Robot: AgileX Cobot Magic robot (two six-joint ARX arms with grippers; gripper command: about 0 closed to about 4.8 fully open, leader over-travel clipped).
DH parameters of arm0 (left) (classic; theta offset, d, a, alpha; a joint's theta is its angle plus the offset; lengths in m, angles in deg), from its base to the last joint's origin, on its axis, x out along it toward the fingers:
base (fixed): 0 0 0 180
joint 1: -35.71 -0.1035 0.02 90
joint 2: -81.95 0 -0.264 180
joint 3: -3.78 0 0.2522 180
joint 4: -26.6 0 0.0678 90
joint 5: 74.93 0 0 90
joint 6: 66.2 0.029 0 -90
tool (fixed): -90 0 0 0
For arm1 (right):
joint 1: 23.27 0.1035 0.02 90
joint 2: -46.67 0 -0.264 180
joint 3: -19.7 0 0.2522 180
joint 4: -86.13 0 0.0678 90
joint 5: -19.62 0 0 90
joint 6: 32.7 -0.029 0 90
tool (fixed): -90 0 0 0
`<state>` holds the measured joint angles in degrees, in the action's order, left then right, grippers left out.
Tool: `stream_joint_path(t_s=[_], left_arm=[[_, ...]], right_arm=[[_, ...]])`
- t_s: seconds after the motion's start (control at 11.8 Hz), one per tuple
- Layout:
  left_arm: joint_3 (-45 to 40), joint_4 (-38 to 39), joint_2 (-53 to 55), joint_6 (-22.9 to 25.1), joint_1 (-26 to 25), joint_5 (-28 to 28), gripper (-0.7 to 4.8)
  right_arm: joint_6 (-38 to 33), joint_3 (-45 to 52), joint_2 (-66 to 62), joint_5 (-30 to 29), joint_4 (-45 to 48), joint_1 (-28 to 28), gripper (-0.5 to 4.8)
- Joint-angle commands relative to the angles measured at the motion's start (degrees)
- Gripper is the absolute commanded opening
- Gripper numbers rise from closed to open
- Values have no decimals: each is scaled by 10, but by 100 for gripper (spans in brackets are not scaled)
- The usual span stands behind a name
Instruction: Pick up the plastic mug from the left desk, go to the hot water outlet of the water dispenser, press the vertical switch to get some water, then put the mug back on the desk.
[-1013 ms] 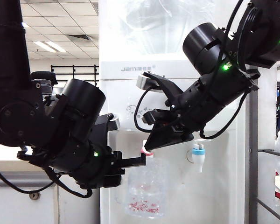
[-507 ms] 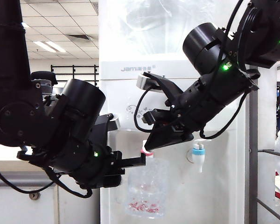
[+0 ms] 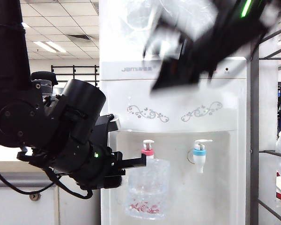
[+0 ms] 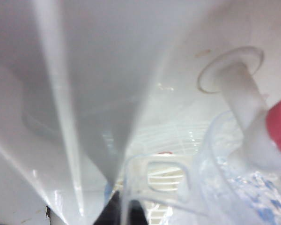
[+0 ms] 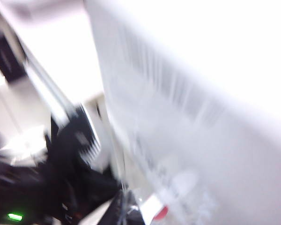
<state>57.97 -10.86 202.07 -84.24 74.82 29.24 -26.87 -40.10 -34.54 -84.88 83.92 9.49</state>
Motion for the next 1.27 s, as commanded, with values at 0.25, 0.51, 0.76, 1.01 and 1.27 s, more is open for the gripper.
stream_joint_path(t_s=[0.25,0.51,0.76,1.01,1.27], left_arm=[[2,-26,-4,-4,1,0,-5],[2,-33,-4,-4,1,-1,-6],[2,-28,-4,-3,1,-2,-6],[2,14,-4,-3,4,-40,-6],[-6,46,-4,7,9,-50,-6]], right_arm=[[-9,-1,227,38,-168,0,-6],[-9,-1,342,47,-235,-20,-6],[-6,-1,405,60,-297,-59,-6],[5,-1,433,60,-319,-91,-6],[5,-1,435,54,-320,-113,-6]])
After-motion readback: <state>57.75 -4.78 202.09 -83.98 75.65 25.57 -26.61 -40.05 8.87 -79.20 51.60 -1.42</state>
